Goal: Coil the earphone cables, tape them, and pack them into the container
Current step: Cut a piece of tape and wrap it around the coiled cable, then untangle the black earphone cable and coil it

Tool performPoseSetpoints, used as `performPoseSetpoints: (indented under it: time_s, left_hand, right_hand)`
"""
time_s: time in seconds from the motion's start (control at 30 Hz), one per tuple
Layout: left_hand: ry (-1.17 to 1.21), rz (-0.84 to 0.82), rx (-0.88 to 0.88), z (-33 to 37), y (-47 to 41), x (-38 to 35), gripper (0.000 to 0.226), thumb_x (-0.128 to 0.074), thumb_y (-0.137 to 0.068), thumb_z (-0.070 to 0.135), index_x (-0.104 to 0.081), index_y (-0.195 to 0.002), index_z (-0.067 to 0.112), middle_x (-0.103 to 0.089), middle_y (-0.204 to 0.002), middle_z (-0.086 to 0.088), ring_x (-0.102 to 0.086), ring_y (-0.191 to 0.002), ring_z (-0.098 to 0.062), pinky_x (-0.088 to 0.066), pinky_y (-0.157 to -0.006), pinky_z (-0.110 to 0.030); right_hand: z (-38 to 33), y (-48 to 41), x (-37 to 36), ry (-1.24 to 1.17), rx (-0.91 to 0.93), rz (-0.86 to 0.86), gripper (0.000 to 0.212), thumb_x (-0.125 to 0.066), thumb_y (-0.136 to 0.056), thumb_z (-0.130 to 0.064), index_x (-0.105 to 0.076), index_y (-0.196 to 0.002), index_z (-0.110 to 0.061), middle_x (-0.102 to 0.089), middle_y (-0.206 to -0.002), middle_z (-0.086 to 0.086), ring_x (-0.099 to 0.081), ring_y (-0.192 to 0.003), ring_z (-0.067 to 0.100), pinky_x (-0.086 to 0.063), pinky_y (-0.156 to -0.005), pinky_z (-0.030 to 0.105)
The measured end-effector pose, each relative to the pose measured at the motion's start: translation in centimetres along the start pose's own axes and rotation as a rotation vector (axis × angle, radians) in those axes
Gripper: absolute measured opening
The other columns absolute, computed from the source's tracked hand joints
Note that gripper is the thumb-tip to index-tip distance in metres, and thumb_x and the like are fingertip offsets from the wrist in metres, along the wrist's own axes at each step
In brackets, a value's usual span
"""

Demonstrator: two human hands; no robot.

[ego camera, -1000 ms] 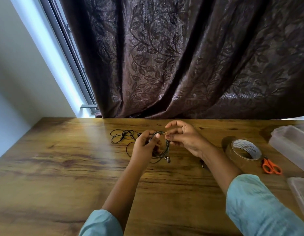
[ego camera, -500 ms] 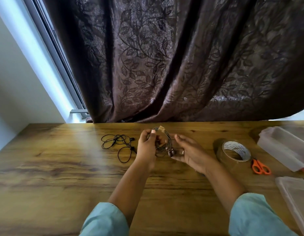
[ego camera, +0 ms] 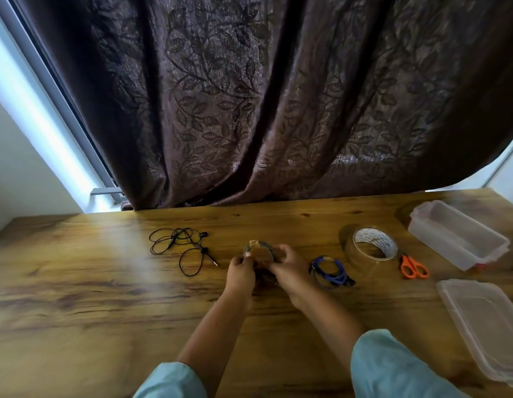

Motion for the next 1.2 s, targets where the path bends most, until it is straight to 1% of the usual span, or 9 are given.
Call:
performPoseSetpoints:
  time_s: [0.13, 0.23, 0.3, 0.53, 0.73, 0.9, 0.97, 1.03, 1.2]
  left_hand:
    - [-0.248, 0.014, -0.052, -0.1, -0.2, 0.1, 0.030, -0.050, -0.094, 0.013, -0.053, -0.124, 0.011, -0.065, -0.109, -0.007, -0.063, -0.098, -0.022, -0.053, -0.090, -0.040]
    - [-0.522, 0.096, -0.191, 0.9, 0.4, 0.2, 0.037, -0.058, -0.090, 0.013, -0.050, -0.126, 0.015, -0.063, -0.111, -0.002, -0.062, -0.095, -0.017, -0.055, -0.078, -0.029]
    - [-0.703, 0.109, -0.311, 1.9, 1.2, -0.6, 0.042, -0.058, -0.089, 0.013, -0.047, -0.130, 0.016, -0.058, -0.119, -0.004, -0.059, -0.103, -0.020, -0.053, -0.082, -0.029]
    - [-0.890, 0.112, -0.464, 2.4, 1.9, -1.4, 0.051, -0.053, -0.094, 0.023, -0.038, -0.142, 0.016, -0.039, -0.143, -0.009, -0.037, -0.133, -0.024, -0.035, -0.107, -0.034]
    - [-0.960, 0.128, -0.481, 2.9, 1.5, -1.1, 0.034, -0.053, -0.093, 0.015, -0.055, -0.127, 0.014, -0.054, -0.128, -0.007, -0.049, -0.118, -0.022, -0.040, -0.099, -0.030]
    - [-0.771, 0.157, -0.425, 2.8, 0.5, 0.4, 0.024, -0.057, -0.093, 0.018, -0.063, -0.116, 0.015, -0.062, -0.114, -0.003, -0.056, -0.095, -0.013, -0.050, -0.074, -0.021]
    - [-0.613, 0.227, -0.390, 3.1, 0.6, 2.1, 0.025, -0.059, -0.091, 0.018, -0.063, -0.115, 0.014, -0.061, -0.113, -0.001, -0.055, -0.095, -0.011, -0.050, -0.079, -0.023]
    - [-0.475, 0.288, -0.363, 3.5, 0.7, 4.1, 0.020, -0.061, -0.090, 0.018, -0.064, -0.110, 0.015, -0.063, -0.106, 0.001, -0.055, -0.091, -0.010, -0.048, -0.080, -0.024]
    - [-0.278, 0.347, -0.339, 4.2, 0.0, 9.1, 0.010, -0.060, -0.089, 0.014, -0.067, -0.095, 0.019, -0.068, -0.096, -0.005, -0.061, -0.076, -0.017, -0.048, -0.060, -0.027]
  right_hand:
    - [-0.8, -0.6, 2.4, 0.230, 0.054, 0.065, 0.035, -0.067, -0.085, -0.013, -0.044, -0.108, -0.027, -0.062, -0.107, 0.003, -0.065, -0.088, 0.017, -0.058, -0.069, 0.031]
    - [-1.5, -0.6, 3.2, 0.498, 0.127, 0.106, 0.034, -0.067, -0.086, -0.014, -0.041, -0.105, -0.024, -0.058, -0.104, 0.001, -0.061, -0.085, 0.014, -0.049, -0.057, 0.022]
    - [-2.1, -0.4, 3.2, 0.644, 0.200, 0.127, 0.029, -0.066, -0.086, -0.014, -0.043, -0.101, -0.023, -0.055, -0.101, -0.001, -0.056, -0.082, 0.011, -0.042, -0.053, 0.019]
    - [-3.9, 0.4, 3.0, 0.954, 0.402, 0.215, 0.018, -0.061, -0.091, -0.022, -0.057, -0.109, -0.021, -0.063, -0.105, -0.003, -0.061, -0.095, 0.014, -0.048, -0.069, 0.023]
    - [-3.6, 0.4, 2.3, 1.052, 0.497, 0.210, 0.020, -0.057, -0.093, -0.014, -0.061, -0.110, -0.022, -0.066, -0.104, -0.003, -0.062, -0.096, 0.014, -0.054, -0.075, 0.027]
    - [-4.8, 0.9, 2.6, 1.009, 0.572, 0.277, 0.011, -0.056, -0.094, -0.023, -0.065, -0.100, -0.024, -0.065, -0.098, -0.006, -0.056, -0.095, 0.011, -0.046, -0.069, 0.019]
    - [-5.9, 1.3, 2.4, 0.982, 0.623, 0.286, 0.010, -0.056, -0.094, -0.028, -0.065, -0.097, -0.026, -0.065, -0.094, -0.008, -0.056, -0.095, 0.010, -0.040, -0.066, 0.017]
    - [-6.8, 1.6, 1.2, 0.953, 0.673, 0.238, 0.011, -0.055, -0.094, -0.029, -0.065, -0.095, -0.026, -0.065, -0.093, -0.009, -0.057, -0.095, 0.010, -0.042, -0.068, 0.018]
    - [-8.1, 2.4, -4.8, 0.958, 0.763, 0.027, 0.017, -0.051, -0.095, -0.026, -0.065, -0.104, -0.027, -0.065, -0.108, -0.009, -0.053, -0.107, 0.014, -0.042, -0.082, 0.026]
Point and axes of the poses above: each hand's wrist, its own y-axis away from the middle knuckle, its own x-axis out of the back of the hand, z = x × y, the point moved 10 cm from there along -y, towards the middle knuckle
